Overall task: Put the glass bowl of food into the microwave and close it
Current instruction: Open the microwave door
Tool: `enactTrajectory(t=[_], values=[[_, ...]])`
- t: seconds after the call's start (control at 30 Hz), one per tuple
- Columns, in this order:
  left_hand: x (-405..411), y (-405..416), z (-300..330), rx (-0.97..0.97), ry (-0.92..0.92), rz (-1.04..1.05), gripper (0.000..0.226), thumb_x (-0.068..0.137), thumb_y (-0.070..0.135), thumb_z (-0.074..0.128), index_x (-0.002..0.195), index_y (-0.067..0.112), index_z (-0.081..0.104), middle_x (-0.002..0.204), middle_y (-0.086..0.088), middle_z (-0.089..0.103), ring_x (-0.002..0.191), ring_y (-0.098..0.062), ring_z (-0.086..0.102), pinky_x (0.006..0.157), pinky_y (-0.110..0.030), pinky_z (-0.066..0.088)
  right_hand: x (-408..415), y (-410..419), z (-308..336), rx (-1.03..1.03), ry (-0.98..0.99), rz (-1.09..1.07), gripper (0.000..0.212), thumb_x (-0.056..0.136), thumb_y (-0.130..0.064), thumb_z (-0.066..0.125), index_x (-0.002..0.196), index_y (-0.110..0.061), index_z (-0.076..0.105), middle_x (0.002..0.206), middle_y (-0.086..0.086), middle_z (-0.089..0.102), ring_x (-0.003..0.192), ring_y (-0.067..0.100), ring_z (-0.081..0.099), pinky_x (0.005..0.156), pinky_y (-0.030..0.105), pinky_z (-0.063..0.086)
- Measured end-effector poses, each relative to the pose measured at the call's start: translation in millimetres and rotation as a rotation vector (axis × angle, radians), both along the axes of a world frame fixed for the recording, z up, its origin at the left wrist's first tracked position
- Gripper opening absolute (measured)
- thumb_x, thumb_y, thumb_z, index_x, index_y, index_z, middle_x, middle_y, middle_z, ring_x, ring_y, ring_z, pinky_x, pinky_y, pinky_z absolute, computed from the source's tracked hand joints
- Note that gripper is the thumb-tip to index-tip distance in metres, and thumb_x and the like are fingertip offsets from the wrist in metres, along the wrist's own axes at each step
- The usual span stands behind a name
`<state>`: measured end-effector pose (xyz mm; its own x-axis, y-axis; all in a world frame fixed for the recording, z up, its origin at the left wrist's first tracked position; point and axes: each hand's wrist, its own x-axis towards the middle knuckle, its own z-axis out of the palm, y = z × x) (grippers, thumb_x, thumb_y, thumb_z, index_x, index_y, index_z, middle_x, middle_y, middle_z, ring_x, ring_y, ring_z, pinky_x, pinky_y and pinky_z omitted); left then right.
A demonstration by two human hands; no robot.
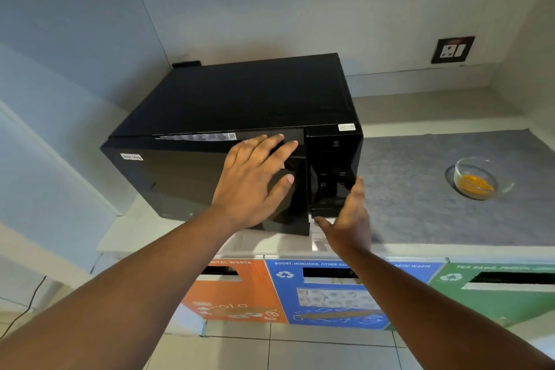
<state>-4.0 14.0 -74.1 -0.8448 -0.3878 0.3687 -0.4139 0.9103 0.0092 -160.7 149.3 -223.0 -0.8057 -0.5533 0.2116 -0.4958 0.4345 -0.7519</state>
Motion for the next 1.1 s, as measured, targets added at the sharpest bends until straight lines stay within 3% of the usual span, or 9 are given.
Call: enactTrajectory(t=[0.1,0.3,0.43,0.53,0.63,0.73,0.83,0.93,1.1], values=[[4.5,6.4,2.2,0.055,0.034,0.012,0.054,0.104,0.055,0.029,0.155,0.038,0.034,0.160,0.007,0.042,0.150,-0.018,0.029,0.123,-0.045,0.019,-3.0,5.3,18.0,0.088,0.201,0.002,0.128,0.079,-0.044,0.083,0.160,-0.019,-0.013,0.173,0.012,-0.001,0.158,0.030,0.009,0.124,0.052,0.027],[15.1,28.0,6.7,0.168,0.196,0.049,0.050,0.107,0.049,0.025,0.139,0.031,0.059,0.140,0.008,0.063,0.136,-0.016,0.049,0.114,-0.042,0.031,-4.1,9.9,90.9,0.134,0.595,0.123,0.114,0.089,-0.043,0.066,0.158,-0.020,-0.022,0.168,0.008,-0.020,0.156,0.027,-0.020,0.125,0.050,-0.003],[30.3,41.6,19.9,0.241,0.239,0.105,0.050,0.104,0.049,0.028,0.116,0.030,0.072,0.119,0.011,0.073,0.118,-0.014,0.059,0.099,-0.035,0.034,-10.7,-3.5,140.6,0.294,0.777,0.302,0.095,0.091,-0.037,0.063,0.163,-0.015,0.004,0.174,0.007,0.002,0.159,0.027,-0.008,0.124,0.048,-0.003],[42.1,49.8,30.5,0.273,0.167,0.171,0.044,0.099,0.042,0.034,0.101,0.028,0.076,0.105,0.011,0.075,0.108,-0.014,0.060,0.087,-0.031,0.029,-11.2,-14.9,164.1,0.405,0.789,0.414,0.092,0.093,-0.037,0.063,0.163,-0.015,0.007,0.173,0.007,0.007,0.159,0.026,-0.004,0.125,0.045,0.000],[44.3,52.5,45.1,0.316,-0.019,0.253,0.045,0.094,0.040,0.030,0.086,0.026,0.072,0.090,0.009,0.072,0.102,-0.018,0.060,0.100,-0.036,0.031,-6.8,-24.9,177.3,0.473,0.766,0.478,0.092,0.093,-0.039,0.064,0.163,-0.014,0.010,0.173,0.007,0.009,0.159,0.026,0.002,0.126,0.044,0.006],[43.3,45.2,62.9,0.456,-0.228,0.339,0.048,0.093,0.040,0.026,0.088,0.024,0.071,0.100,0.003,0.075,0.110,-0.015,0.061,0.124,-0.043,0.006,0.5,-31.0,184.9,0.521,0.741,0.492,0.095,0.093,-0.042,0.065,0.163,-0.014,0.008,0.173,0.007,0.007,0.159,0.027,0.004,0.126,0.045,0.008],[48.9,38.6,68.8,0.428,-0.397,0.435,0.046,0.092,0.038,0.029,0.097,0.021,0.071,0.124,-0.006,0.070,0.128,-0.025,0.055,0.123,-0.045,0.013,6.3,-34.3,188.0,0.566,0.719,0.477,0.099,0.092,-0.043,0.066,0.163,-0.015,0.004,0.174,0.008,0.003,0.159,0.029,0.001,0.127,0.048,0.008],[60.0,31.0,64.9,0.393,-0.464,0.539,0.051,0.097,0.038,0.035,0.140,0.021,0.059,0.166,-0.010,0.031,0.156,-0.033,0.019,0.127,-0.049,0.009,10.9,-37.8,186.9,0.598,0.701,0.467,0.103,0.090,-0.042,0.068,0.163,-0.016,-0.001,0.174,0.008,-0.001,0.159,0.033,-0.003,0.127,0.053,0.007],[77.5,20.0,67.3,0.443,-0.432,0.682,0.063,0.100,0.039,0.042,0.159,0.019,0.032,0.172,-0.015,-0.010,0.158,-0.036,-0.013,0.127,-0.051,0.000,12.1,-38.4,180.4,0.615,0.721,0.451,0.104,0.091,-0.036,0.066,0.162,-0.017,-0.007,0.173,0.009,-0.008,0.158,0.037,-0.008,0.126,0.057,0.004]])
